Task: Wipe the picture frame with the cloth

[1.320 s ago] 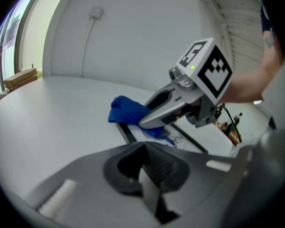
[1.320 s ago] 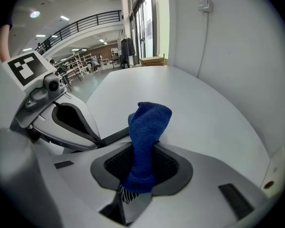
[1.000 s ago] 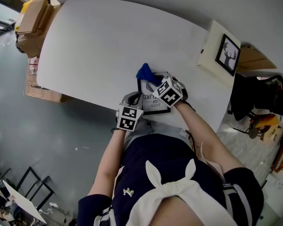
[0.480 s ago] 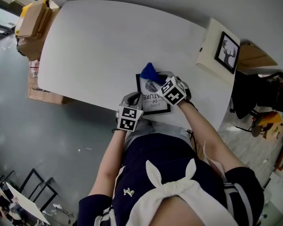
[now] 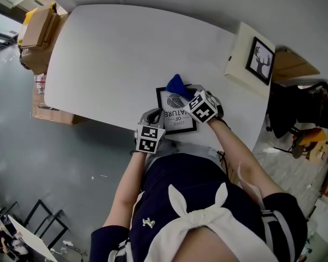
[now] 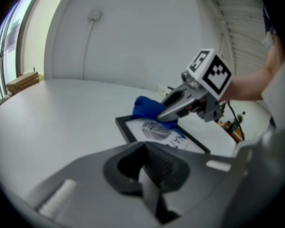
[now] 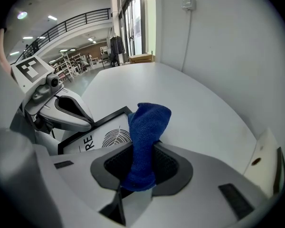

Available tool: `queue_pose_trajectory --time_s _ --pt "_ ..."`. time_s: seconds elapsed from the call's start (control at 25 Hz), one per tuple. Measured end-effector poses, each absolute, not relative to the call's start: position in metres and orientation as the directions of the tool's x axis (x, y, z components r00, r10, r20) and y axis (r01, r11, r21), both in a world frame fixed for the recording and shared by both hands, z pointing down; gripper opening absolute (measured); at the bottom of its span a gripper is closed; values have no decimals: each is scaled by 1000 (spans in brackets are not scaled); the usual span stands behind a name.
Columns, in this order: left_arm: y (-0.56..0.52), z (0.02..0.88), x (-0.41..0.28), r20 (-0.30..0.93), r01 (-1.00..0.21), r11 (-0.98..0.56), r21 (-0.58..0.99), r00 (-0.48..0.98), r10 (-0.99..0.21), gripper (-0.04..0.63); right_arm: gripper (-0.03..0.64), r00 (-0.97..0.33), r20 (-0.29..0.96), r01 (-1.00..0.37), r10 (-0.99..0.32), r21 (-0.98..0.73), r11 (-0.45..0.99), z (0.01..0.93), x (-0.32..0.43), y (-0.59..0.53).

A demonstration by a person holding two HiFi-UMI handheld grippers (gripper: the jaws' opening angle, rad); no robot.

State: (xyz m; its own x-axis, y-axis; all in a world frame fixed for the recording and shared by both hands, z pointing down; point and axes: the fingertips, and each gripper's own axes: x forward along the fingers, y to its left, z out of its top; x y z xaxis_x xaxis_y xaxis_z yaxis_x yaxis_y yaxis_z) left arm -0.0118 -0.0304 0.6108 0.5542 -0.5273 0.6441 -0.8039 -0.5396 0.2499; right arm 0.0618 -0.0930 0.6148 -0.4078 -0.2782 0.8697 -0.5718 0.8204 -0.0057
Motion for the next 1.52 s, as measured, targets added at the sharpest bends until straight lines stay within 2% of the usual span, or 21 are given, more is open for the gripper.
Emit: queue_pose_trajectory --time_s 0.44,0.96,1.32,1.52 --pt "-31 611 -11 639 -803 -533 265 561 -526 3 108 -391 872 -618 -294 -12 786 613 91 -86" --pt "-31 610 -12 640 -806 -537 250 553 -533 4 130 -458 807 -672 -373 -40 739 604 90 -81" --pt "-31 611 -12 640 -804 -542 245 554 -532 3 132 -430 798 -718 -421 -20 696 603 93 -84" --pt "-31 611 -12 638 -802 -542 250 557 -531 3 101 -417 801 -720 -428 -4 694 605 93 -81"
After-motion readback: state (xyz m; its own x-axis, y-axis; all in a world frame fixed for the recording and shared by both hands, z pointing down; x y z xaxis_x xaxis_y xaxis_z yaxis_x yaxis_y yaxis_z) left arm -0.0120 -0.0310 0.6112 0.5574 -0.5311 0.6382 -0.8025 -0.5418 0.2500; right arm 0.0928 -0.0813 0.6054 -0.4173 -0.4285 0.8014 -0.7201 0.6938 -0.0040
